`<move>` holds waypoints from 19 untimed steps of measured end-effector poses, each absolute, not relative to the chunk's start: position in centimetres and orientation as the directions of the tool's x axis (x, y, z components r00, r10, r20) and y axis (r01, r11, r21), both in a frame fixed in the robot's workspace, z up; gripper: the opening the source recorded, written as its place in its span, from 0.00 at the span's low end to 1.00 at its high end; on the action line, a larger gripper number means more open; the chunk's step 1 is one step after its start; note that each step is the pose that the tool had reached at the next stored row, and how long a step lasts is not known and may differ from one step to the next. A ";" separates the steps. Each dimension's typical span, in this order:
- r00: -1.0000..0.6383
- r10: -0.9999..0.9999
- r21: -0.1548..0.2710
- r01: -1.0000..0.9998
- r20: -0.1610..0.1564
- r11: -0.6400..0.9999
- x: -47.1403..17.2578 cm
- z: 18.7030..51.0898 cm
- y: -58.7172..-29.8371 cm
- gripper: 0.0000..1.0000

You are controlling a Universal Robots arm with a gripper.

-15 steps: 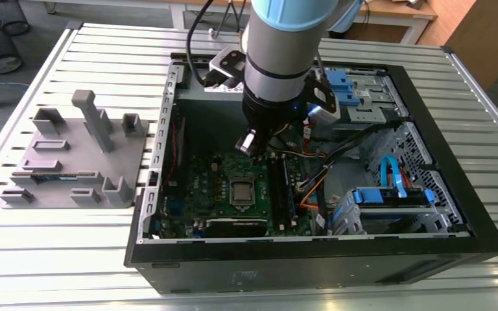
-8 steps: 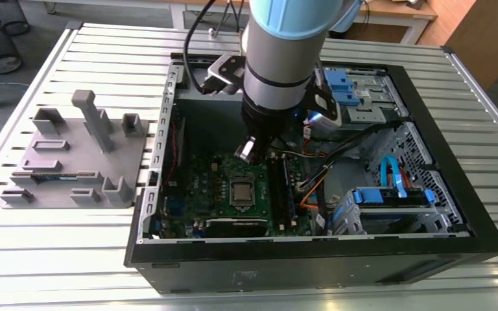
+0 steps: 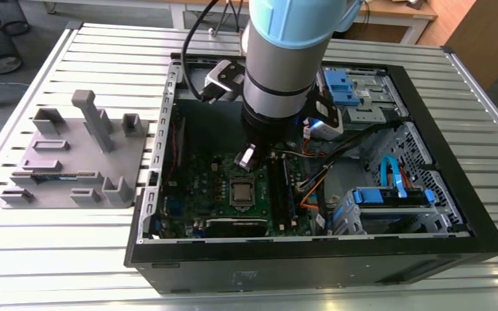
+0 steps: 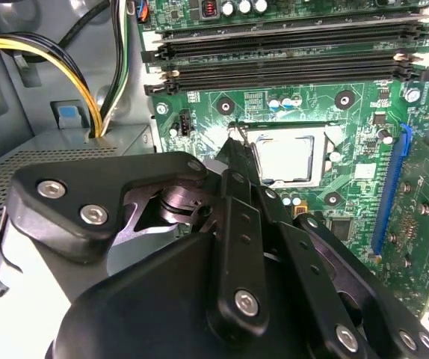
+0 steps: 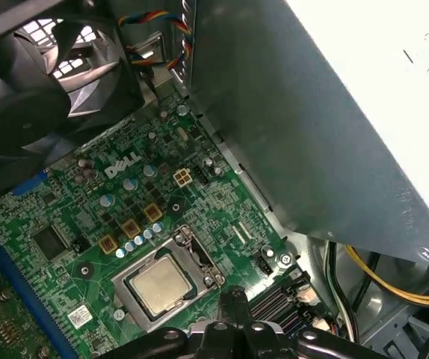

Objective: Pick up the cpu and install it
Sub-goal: 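Install the first cpu locking lever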

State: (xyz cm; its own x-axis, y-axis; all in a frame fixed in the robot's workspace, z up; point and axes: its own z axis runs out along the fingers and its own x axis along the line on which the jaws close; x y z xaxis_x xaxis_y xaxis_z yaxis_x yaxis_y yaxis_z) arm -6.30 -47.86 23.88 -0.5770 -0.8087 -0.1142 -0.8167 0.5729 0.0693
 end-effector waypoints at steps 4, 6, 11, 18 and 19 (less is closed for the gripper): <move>-0.577 -0.809 0.069 -0.817 -0.114 0.573 -6.3 23.9 -47.9 0.11; -0.577 -0.809 0.069 -0.817 -0.114 0.573 -6.3 23.8 -47.9 0.11; -0.578 -0.809 0.069 -0.816 -0.110 0.573 -6.3 23.3 -48.1 0.11; -0.580 -0.808 0.068 -0.814 -0.100 0.576 -6.4 22.6 -48.5 0.11; -0.581 -0.808 0.067 -0.814 -0.099 0.577 -6.4 22.5 -48.6 0.11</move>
